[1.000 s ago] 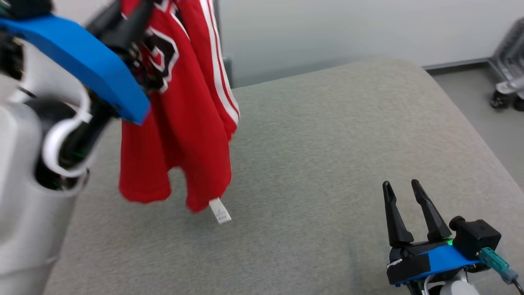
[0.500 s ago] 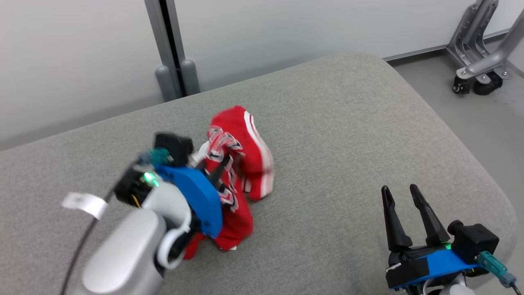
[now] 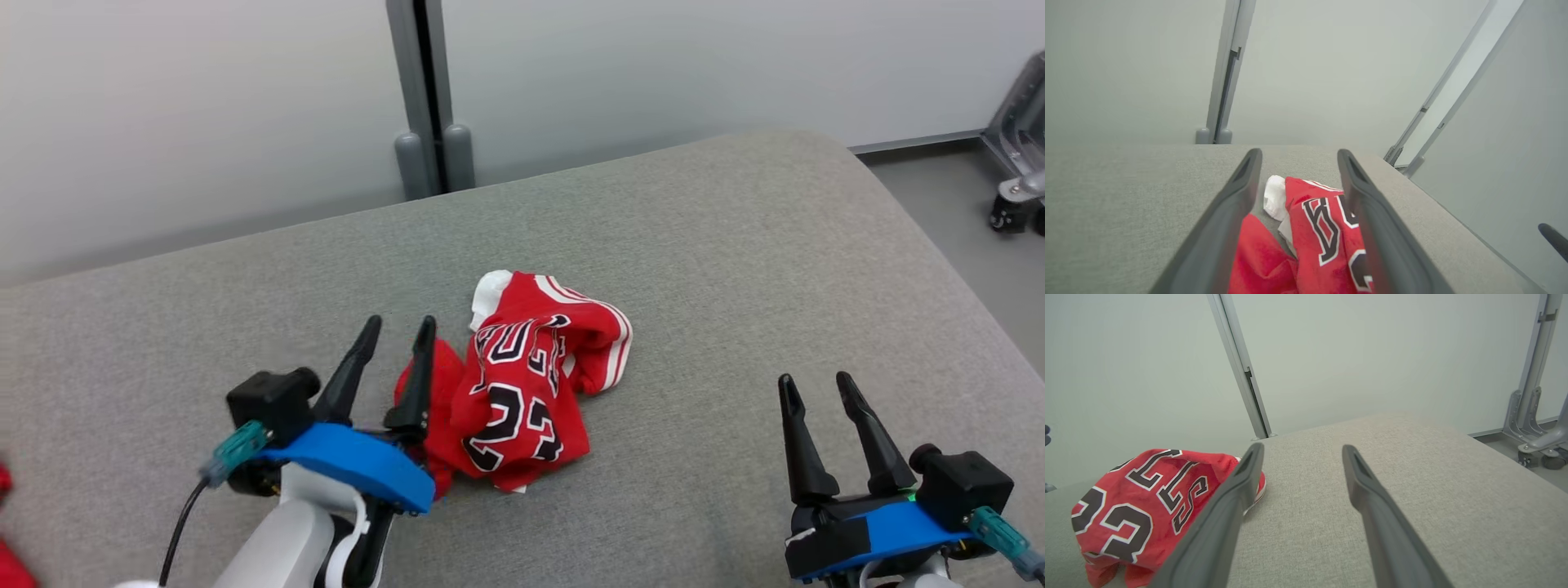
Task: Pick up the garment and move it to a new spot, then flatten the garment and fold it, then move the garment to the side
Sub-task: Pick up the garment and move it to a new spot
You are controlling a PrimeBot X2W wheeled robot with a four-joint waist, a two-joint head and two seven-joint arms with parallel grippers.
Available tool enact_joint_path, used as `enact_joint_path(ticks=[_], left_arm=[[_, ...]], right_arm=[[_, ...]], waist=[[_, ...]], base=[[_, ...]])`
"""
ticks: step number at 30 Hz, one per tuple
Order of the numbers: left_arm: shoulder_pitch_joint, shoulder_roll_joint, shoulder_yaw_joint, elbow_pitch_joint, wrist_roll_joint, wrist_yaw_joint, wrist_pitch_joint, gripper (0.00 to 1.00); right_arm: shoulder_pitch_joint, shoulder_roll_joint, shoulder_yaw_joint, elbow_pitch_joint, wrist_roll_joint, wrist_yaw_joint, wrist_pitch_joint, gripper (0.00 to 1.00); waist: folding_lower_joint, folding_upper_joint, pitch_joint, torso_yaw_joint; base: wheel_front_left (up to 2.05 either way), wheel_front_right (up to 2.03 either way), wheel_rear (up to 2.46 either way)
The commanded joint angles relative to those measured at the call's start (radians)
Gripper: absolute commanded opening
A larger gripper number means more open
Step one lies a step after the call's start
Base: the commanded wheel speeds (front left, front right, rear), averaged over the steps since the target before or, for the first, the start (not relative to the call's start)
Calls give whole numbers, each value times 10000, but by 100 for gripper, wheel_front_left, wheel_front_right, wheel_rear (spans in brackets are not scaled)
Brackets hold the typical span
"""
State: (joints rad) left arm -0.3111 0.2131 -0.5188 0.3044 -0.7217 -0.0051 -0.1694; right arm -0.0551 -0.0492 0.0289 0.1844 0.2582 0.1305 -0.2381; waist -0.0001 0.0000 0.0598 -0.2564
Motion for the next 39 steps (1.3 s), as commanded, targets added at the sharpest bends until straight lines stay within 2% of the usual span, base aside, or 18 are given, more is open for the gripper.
enact_joint_path(ticks=[1, 6, 11, 18, 23, 29, 39], left_arm=[[190, 38, 135, -70, -37, 50, -203, 100], [1189, 151, 1131, -629, 162, 249, -911, 100], [2300, -139, 2693, -1607, 1350, 365, -960, 100], [3495, -491, 3943, -1777, 2944, 161, -958, 100], [3849, -457, 4221, -1376, 3361, -73, -959, 100], [3910, -213, 4101, -1041, 3622, -257, -962, 100], [3755, -125, 3896, -1303, 3685, -143, -711, 100]], right_arm=[[82, -22, -42, -62, -75, 5, 31, 100], [141, -22, -232, -227, -185, 5, 153, 100], [193, -22, -402, -308, -241, 5, 240, 100], [247, -24, -360, -362, -246, 5, 328, 100], [332, -24, -326, -299, -207, 5, 328, 100], [397, -24, -361, -266, -277, 5, 409, 100], [361, -24, -376, -162, -203, 5, 429, 100]], waist=[[1, 0, -34, 274], [1, 0, -58, 805], [1, 0, -144, 1221], [1, 0, -240, 1578], [1, 0, -264, 1702], [1, 0, -233, 1723], [1, 0, -174, 1586]], base=[[0, 0, 0], [0, 0, 0], [0, 0, 0], [0, 0, 0], [0, 0, 0], [0, 0, 0], [0, 0, 0]])
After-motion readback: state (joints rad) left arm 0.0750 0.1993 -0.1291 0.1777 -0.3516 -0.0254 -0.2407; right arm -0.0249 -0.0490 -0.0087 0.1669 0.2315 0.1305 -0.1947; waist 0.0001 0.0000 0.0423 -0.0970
